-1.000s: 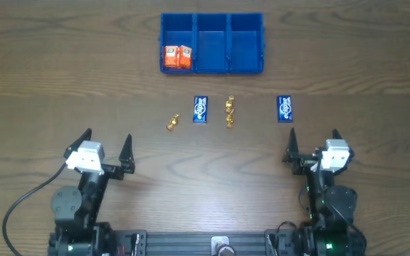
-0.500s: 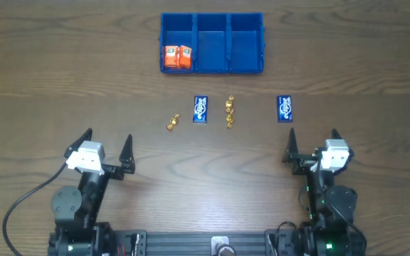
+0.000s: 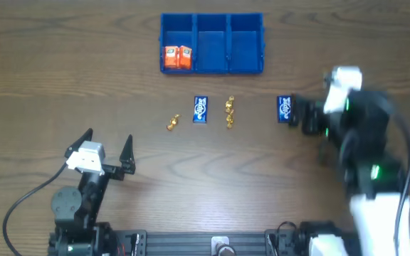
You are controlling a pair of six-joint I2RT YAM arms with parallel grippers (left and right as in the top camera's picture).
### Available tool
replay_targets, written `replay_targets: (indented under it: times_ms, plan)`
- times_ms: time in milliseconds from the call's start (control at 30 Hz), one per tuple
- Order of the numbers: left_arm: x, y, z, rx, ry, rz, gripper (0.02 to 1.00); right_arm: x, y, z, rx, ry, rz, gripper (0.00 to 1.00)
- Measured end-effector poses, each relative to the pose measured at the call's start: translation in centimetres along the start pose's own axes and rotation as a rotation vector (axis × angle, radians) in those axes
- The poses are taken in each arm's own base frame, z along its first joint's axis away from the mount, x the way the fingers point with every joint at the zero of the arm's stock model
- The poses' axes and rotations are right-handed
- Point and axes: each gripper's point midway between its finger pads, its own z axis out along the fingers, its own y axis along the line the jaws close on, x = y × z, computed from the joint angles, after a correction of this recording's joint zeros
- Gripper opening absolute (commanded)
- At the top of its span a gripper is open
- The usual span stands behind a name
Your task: Sort Candies Into Trays
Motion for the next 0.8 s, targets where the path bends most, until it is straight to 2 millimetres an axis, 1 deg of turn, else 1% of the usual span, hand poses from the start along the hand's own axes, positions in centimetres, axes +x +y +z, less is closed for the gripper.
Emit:
replay_targets:
  times_ms: [33,67,133,200,233,267,300,333,367,467,600,800]
  plan:
    - [0.0,0.0,0.0,0.000,0.000,0.000,0.998,-1.1,0.0,0.7,0.006,0.069,0.005,1.000]
    - [0.0,0.0,0.0,0.000,0.001,0.000,0.998,-1.4,0.0,1.8,0.011,0.141,0.008,1.000]
    - [0.0,0.0,0.0,0.000,0.000,0.000,0.996,-1.1,-0.1,3.8,0.021,0.269,0.013,0.998]
    - [0.0,0.0,0.0,0.000,0.000,0.000,0.998,-0.2,-0.3,6.4,0.031,0.386,0.019,1.000]
    - [0.0,0.0,0.0,0.000,0.000,0.000,0.996,0.5,-0.5,7.8,0.035,0.437,0.022,1.000]
    - [0.0,0.0,0.0,0.000,0.000,0.000,0.996,1.7,-0.7,9.5,0.041,0.502,0.025,1.000]
    - [0.0,0.0,0.0,0.000,0.000,0.000,0.996,2.9,-0.8,10.6,0.045,0.554,0.028,0.998]
    - [0.0,0.0,0.0,0.000,0.000,0.000,0.998,5.2,-1.1,12.5,0.052,0.651,0.034,1.000]
    - [0.0,0.0,0.0,0.000,0.000,0.000,0.998,6.2,-1.3,13.3,0.055,0.689,0.036,1.000]
    - [0.0,0.0,0.0,0.000,0.000,0.000,0.996,8.8,-1.6,15.3,0.063,0.784,0.042,1.000]
    - [0.0,0.0,0.0,0.000,0.000,0.000,0.998,11.1,-1.9,17.3,0.069,0.855,0.046,1.000]
    - [0.0,0.0,0.0,0.000,0.000,0.000,0.998,13.0,-2.1,19.0,0.075,0.901,0.042,1.000]
